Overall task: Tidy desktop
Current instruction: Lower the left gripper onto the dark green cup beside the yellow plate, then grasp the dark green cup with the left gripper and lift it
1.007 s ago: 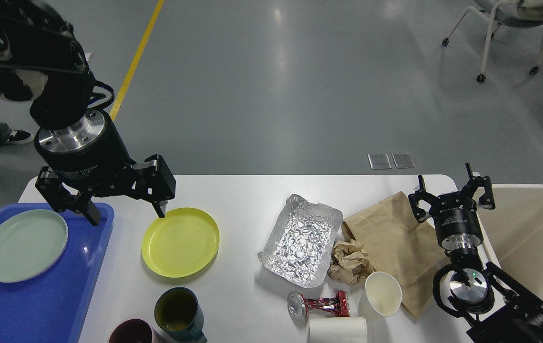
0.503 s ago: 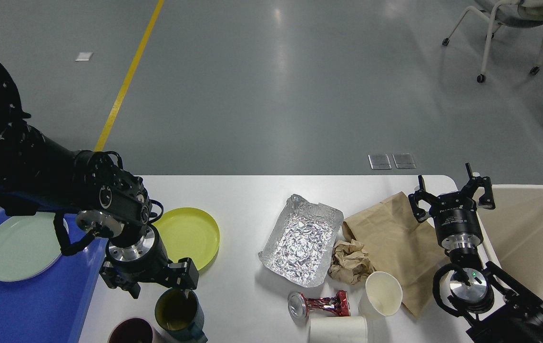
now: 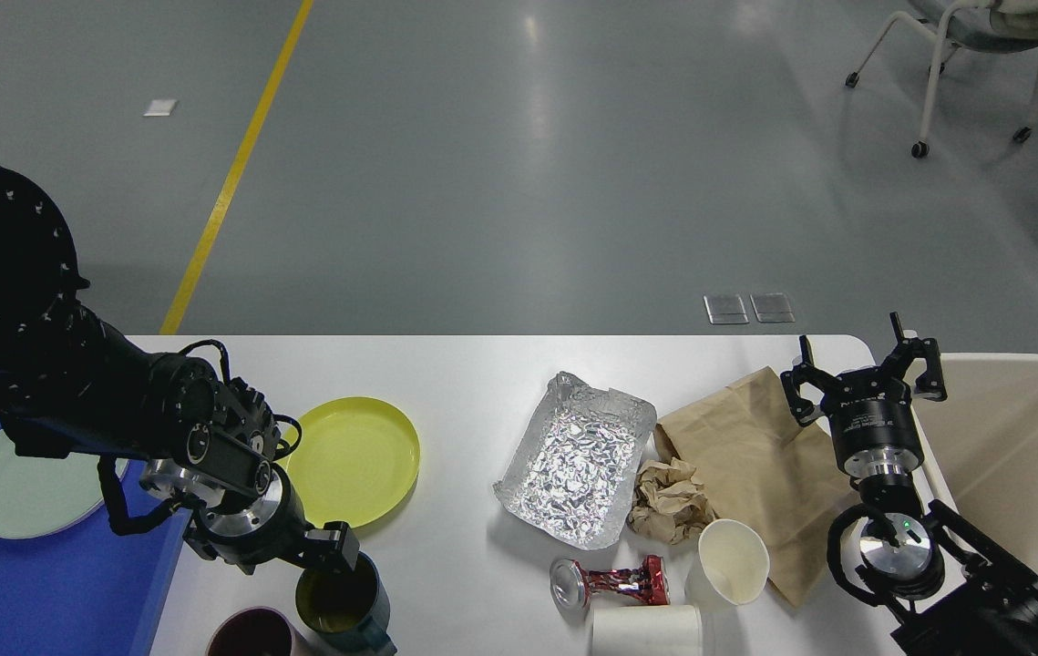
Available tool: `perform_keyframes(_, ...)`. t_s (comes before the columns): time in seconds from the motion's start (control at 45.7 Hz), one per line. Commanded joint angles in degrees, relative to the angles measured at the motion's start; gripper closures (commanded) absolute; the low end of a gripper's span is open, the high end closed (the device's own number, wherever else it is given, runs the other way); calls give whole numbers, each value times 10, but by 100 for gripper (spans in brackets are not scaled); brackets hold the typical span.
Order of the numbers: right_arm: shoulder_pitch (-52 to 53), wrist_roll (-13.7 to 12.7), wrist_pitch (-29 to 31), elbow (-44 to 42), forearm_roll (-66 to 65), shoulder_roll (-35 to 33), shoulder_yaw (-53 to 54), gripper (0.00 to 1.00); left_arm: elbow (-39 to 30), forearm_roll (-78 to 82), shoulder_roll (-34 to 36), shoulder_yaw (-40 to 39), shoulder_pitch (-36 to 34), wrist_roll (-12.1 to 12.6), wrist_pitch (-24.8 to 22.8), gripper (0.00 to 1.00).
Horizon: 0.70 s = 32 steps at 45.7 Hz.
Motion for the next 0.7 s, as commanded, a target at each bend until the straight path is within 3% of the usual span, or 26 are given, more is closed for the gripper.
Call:
perform_keyframes(0.0,0,0,0,1,0,0,0,0,9,0,-2,-5,24,-3,15,17)
perform_keyframes(0.372,0,0,0,0,0,0,0,0,18,-1,-3,-5,50,-5,42,33)
perform_keyframes(0.678,0,0,0,0,0,0,0,0,20,-2,-3,-17,64,-1,43,66)
